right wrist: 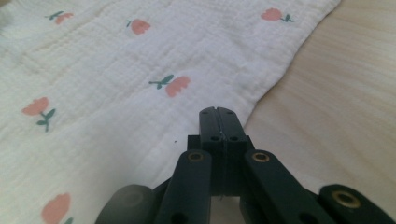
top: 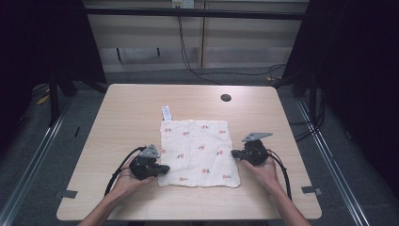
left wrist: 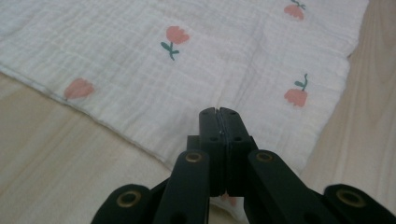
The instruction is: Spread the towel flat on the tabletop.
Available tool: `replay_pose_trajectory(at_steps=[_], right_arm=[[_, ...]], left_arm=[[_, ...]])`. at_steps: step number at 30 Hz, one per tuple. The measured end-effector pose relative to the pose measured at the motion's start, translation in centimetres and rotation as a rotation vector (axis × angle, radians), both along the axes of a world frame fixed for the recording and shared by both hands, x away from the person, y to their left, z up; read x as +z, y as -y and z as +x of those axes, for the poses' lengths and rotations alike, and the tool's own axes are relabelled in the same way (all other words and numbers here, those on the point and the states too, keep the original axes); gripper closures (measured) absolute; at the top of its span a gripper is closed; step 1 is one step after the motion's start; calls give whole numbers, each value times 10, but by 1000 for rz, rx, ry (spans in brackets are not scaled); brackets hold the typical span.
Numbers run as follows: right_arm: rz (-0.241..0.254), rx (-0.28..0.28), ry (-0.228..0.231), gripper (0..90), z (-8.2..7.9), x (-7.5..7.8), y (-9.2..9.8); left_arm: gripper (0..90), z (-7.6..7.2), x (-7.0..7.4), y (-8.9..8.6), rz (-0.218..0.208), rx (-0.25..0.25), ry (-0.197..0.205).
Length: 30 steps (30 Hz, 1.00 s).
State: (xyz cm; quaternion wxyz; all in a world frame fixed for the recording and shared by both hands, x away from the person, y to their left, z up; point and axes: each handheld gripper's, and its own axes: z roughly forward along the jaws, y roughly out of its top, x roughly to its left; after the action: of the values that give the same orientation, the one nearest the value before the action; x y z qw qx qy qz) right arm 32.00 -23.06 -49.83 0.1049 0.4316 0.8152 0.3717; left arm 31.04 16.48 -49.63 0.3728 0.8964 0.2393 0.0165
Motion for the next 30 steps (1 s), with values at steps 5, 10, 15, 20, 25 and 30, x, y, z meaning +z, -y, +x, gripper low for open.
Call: replay_pose_trajectory(at_steps=[5,10,15,20,25,30], right_arm=[[-11,37,2,900,-15,3,-3],[10,24,15,689,6,3,-11],[-33,41,20,672,19,-2,-26],[-100,44,48,729,17,-2,-27],[-87,27,40,883,9,-2,-18],[-54,30,-2,888,5,-1,-12]], left_arm=[[895,-11,2,-7,23,1,3],[826,-3,4,-11,-11,0,-10],[685,27,8,-13,-63,104,-22],[607,35,4,-9,-31,125,-15],[578,28,0,0,-3,91,3],[692,24,0,2,15,85,24]])
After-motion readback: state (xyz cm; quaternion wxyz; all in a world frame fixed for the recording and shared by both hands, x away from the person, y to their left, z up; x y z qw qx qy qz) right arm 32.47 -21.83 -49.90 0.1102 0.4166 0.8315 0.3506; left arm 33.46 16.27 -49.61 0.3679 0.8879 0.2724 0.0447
